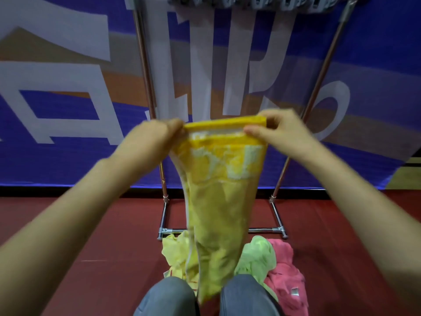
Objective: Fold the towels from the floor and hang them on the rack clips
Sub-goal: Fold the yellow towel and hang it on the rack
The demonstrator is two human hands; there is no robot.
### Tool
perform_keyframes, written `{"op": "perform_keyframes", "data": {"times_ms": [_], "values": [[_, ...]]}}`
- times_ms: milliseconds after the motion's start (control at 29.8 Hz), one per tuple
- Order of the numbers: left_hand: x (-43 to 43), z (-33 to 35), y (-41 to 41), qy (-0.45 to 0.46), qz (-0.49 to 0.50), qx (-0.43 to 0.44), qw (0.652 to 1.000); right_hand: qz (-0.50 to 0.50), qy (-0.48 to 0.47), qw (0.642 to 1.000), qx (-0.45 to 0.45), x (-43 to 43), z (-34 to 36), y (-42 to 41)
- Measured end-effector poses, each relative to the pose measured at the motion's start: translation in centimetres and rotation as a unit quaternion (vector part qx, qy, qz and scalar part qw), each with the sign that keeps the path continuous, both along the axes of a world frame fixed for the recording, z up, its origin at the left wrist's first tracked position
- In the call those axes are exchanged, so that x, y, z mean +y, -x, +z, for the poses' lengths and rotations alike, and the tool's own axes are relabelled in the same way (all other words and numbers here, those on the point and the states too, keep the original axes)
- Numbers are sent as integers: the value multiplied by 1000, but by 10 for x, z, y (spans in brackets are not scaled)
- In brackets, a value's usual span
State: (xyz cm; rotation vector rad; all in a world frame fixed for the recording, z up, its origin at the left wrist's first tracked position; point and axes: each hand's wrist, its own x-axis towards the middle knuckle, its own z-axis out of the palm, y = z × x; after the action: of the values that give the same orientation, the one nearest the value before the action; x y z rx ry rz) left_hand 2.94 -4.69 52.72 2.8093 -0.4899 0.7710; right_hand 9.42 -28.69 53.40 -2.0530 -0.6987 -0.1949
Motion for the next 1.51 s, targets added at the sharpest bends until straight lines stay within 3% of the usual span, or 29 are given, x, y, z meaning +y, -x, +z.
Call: {"op": "perform_keyframes", "data": {"times_ms": [67, 302, 436, 739, 1041, 1175, 1276, 1410, 1511], "values": [[0, 24, -4, 19, 8, -48, 999, -14, -45, 998, -29, 0, 22, -2], [-7, 37, -3, 88, 22, -33, 995, -46, -65, 997, -22, -3, 24, 3], [-11, 24, 0, 198, -1, 47, 979, -54, -78, 996, 2, -2, 6, 5], [-28, -27, -1, 405, 47, 212, 888, -78, -133, 981, 116, 25, -51, 26], [-41, -49, 14, 445, 62, 296, 843, 74, -69, 973, 207, 53, -84, 67], [-33, -51, 21, 358, 24, 313, 879, 133, 2, 970, 205, 52, -92, 69], [-26, -51, 24, 335, -7, 318, 887, 128, -52, 964, 227, 46, -97, 67], [-22, -47, 30, 319, -61, 330, 886, 27, -195, 962, 186, 32, -101, 55], [-17, -44, 32, 318, -74, 326, 887, 66, -95, 972, 207, 34, -97, 46]]}}
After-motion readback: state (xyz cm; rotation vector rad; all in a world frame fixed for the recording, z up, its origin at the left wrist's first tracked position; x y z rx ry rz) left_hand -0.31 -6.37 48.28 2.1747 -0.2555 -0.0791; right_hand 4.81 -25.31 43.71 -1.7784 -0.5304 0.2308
